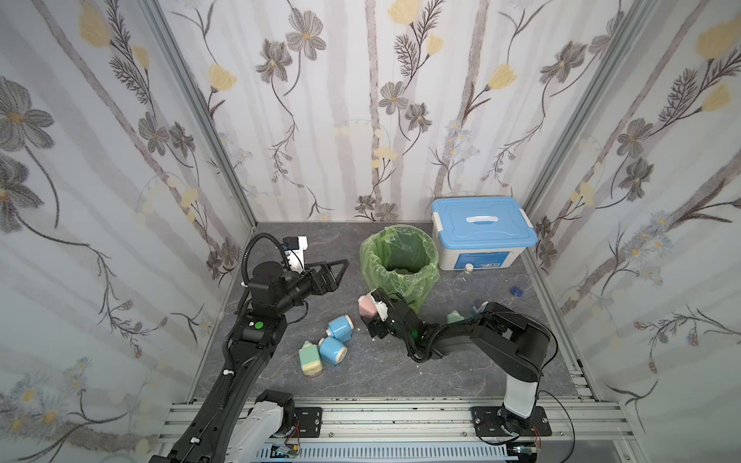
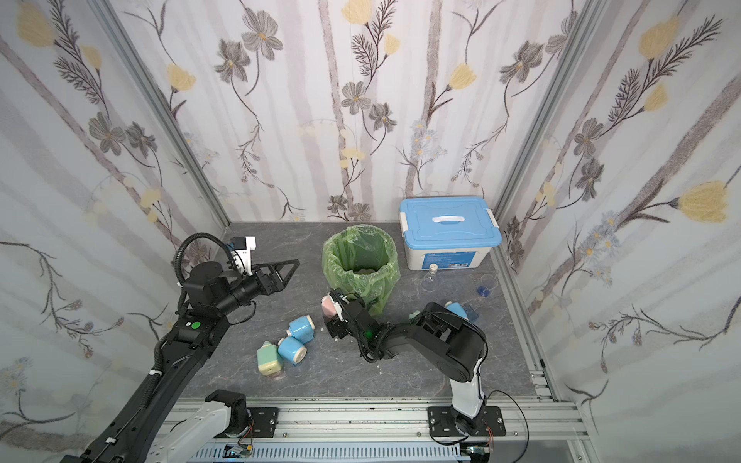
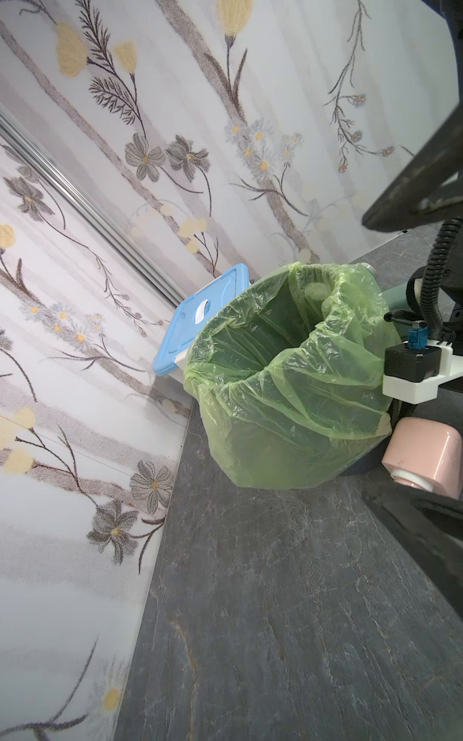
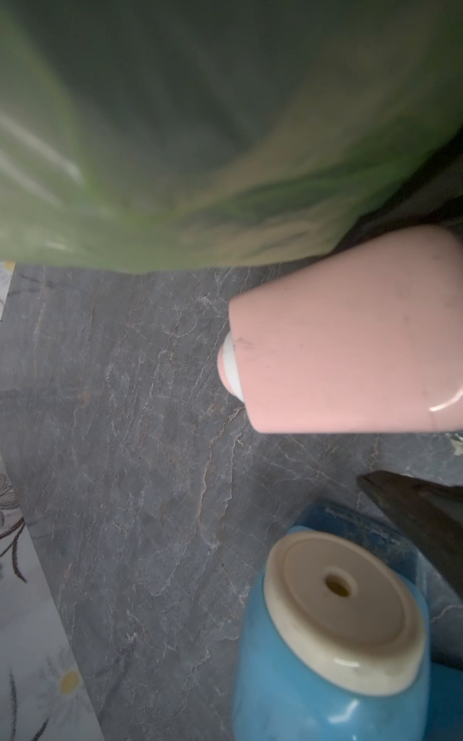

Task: Take out the pencil sharpener tray and clean the shavings
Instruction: Pick up the pencil sharpener from the center of the board.

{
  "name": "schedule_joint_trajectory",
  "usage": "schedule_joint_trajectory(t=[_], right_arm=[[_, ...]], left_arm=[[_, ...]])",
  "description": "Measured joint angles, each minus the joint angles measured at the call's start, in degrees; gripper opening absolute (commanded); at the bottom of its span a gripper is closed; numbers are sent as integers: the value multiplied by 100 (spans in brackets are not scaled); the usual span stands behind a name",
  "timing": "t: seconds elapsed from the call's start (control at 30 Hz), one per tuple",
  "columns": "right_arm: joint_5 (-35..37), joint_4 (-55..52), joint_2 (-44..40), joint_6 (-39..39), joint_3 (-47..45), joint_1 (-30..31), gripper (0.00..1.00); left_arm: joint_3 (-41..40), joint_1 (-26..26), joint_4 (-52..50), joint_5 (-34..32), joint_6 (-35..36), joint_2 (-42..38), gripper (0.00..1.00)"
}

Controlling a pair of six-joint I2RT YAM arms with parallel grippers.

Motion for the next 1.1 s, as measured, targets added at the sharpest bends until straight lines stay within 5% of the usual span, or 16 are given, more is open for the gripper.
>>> schedule_joint_trajectory(t=[0.3,0.6,0.87,1.1], right_arm=[[-197,24,-31,-87,-48,79,52],[-157,-59,-306,-136,-315,391,39],[-111,-393,-1707,85,-1519,533,35],[-1108,-1829,-3611,28,-1722,446,34]], left_arm=[[7,2,101,39,-26,7,100],[-4,2,140,72,-96,-13,100],[-125,-22,522,592,-203,24,100],[-151,-610,1285,1191,-413,341,100]])
